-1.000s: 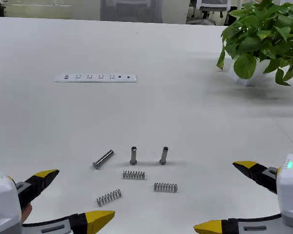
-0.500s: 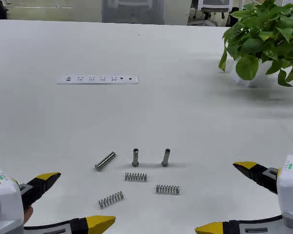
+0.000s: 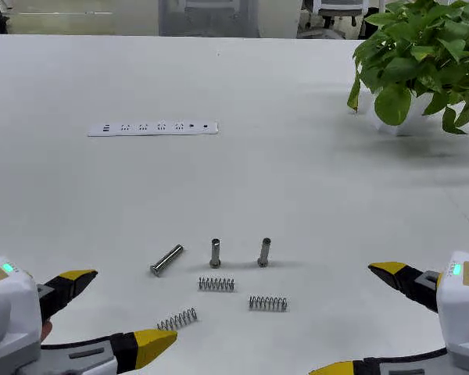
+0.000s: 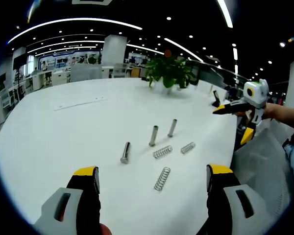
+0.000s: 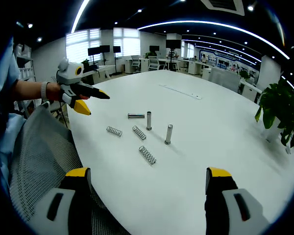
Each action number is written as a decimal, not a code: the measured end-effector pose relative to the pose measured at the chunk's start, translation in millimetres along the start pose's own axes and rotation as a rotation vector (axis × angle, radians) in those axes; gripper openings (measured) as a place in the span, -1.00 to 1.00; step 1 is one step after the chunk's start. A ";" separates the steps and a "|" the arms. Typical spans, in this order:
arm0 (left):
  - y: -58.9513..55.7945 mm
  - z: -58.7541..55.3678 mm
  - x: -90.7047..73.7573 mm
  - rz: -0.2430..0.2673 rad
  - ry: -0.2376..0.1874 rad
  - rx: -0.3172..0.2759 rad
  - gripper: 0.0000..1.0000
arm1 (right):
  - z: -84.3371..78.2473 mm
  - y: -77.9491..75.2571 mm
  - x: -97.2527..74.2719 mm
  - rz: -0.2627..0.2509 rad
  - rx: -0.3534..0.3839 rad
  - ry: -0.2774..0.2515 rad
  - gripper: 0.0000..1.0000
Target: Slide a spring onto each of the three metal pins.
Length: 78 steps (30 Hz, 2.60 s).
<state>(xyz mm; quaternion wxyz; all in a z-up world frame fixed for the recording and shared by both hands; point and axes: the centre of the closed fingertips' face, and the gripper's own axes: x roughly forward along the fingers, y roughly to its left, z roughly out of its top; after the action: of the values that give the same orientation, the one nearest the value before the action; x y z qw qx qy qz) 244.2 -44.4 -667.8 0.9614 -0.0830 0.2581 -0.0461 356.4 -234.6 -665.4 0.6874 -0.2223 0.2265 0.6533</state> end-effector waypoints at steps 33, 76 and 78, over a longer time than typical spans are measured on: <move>45.0 18.3 67.1 -0.046 0.212 0.081 -0.01 | -8.5 6.0 1.6 0.018 -0.004 0.024 0.94; 67.4 -10.9 131.5 -0.029 0.605 0.276 -0.63 | -16.2 6.0 1.6 0.019 0.008 0.047 0.94; 67.6 -11.2 132.0 -0.018 0.626 0.293 -0.65 | -15.3 6.1 2.1 0.020 0.004 0.046 0.94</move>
<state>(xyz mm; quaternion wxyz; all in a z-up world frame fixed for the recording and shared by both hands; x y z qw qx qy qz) 355.5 3.1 -754.2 0.8368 0.0719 0.5305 -0.1144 350.1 -241.9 -679.0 0.6761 -0.2335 0.2456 0.6543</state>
